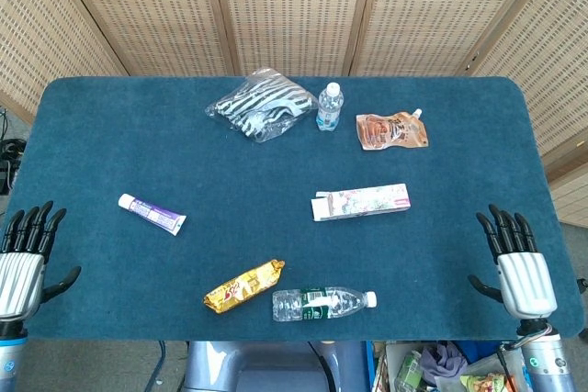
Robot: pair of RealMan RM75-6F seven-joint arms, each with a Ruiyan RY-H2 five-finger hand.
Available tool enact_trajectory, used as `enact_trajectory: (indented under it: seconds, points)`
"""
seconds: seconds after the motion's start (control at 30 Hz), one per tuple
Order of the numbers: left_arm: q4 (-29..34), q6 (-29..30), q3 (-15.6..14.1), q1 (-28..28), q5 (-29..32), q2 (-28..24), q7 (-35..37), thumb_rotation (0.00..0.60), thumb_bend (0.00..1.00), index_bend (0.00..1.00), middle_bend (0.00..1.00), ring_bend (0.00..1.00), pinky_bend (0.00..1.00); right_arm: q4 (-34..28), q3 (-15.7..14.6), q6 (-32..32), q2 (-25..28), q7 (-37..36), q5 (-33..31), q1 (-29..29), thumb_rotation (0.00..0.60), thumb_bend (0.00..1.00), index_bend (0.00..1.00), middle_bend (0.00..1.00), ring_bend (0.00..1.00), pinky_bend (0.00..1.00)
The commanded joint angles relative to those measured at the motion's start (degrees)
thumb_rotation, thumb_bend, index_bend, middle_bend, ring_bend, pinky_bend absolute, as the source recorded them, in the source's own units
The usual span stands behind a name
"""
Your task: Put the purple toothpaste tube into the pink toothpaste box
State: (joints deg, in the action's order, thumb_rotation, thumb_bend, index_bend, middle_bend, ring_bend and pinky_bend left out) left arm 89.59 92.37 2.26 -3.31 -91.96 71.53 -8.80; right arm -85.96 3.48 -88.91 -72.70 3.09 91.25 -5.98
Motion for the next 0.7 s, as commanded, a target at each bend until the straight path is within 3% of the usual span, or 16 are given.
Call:
enact_trajectory:
  seconds: [0.03, 0.2, 0.37, 0.7]
  points:
    - [-0.01, 0.24, 0.47, -0.73, -1.02, -1.06, 1.57, 0.600, 0.24, 0.00, 0.00, 0.00, 0.00, 0.04, 0.03, 0.16, -0.02, 0.05, -0.12, -0.04, 0.600, 0.00, 0.03, 0.00, 0.00, 0.00]
    - [-0.41, -1.12, 2.27, -2.61, -0.63, -3.59, 0.34, 0.600, 0.24, 0.02, 0.00, 0.00, 0.09, 0.06, 0.00, 0.14, -0.18, 0.41, 0.07, -0.10, 0.600, 0.00, 0.03, 0.00, 0.00, 0.00]
    - [-1.32, -4.30, 4.35, -5.35, 0.86, -6.04, -1.09, 0.600, 0.24, 0.12, 0.09, 0.07, 0.20, 0.15, -0.06, 0.27, -0.27, 0.62, 0.05, -0.13, 0.600, 0.00, 0.03, 0.00, 0.00, 0.00]
    - [-3.72, -17.41, 6.09, -11.89, 7.06, -9.47, -2.85, 0.600, 0.24, 0.21, 0.14, 0.09, 0.21, 0.15, -0.10, 0.37, -0.41, 0.85, 0.10, -0.17, 0.600, 0.00, 0.03, 0.00, 0.00, 0.00]
